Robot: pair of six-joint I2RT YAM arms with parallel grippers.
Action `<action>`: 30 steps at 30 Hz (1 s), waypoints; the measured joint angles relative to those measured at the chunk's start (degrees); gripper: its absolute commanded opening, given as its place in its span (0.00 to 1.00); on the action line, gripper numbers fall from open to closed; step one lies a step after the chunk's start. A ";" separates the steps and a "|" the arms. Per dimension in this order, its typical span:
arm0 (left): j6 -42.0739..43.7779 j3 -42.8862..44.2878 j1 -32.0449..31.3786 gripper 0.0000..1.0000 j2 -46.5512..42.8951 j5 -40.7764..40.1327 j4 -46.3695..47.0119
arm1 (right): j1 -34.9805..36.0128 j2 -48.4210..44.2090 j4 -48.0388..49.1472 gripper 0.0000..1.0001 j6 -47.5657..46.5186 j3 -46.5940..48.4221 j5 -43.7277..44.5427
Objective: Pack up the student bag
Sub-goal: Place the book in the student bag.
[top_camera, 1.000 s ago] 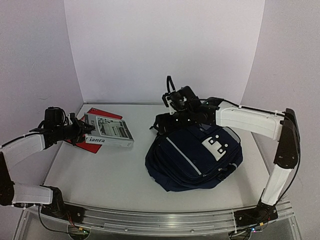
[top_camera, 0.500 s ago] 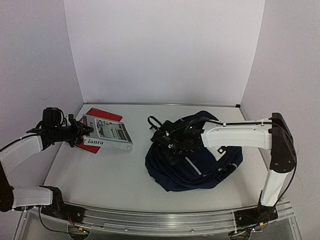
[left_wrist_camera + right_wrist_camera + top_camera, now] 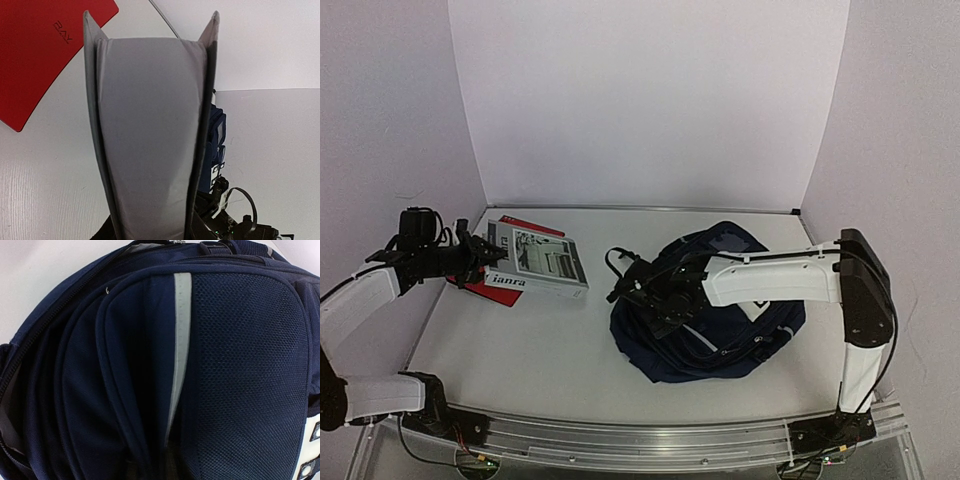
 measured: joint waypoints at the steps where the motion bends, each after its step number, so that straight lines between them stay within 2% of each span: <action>1: 0.61 0.72 0.00 0.30 0.02 1.04 -0.34 | 0.00 0.01 -0.26 0.00 0.84 0.46 -0.41; 7: 2.83 4.68 -0.37 0.31 0.82 9.25 -0.68 | -2.15 -0.26 -2.44 0.00 3.71 5.74 -3.16; 14: 1.92 3.09 -5.12 0.31 0.83 13.41 0.84 | -10.96 -7.77 -0.54 0.00 7.36 9.14 -11.84; 19: -3.39 -3.65 -11.35 0.29 1.22 13.75 8.27 | -15.17 -12.24 1.54 0.00 9.51 9.72 -16.98; 30: -12.54 -7.63 -13.35 0.29 3.67 12.35 23.77 | -14.46 -12.42 5.83 0.00 13.05 9.84 -28.39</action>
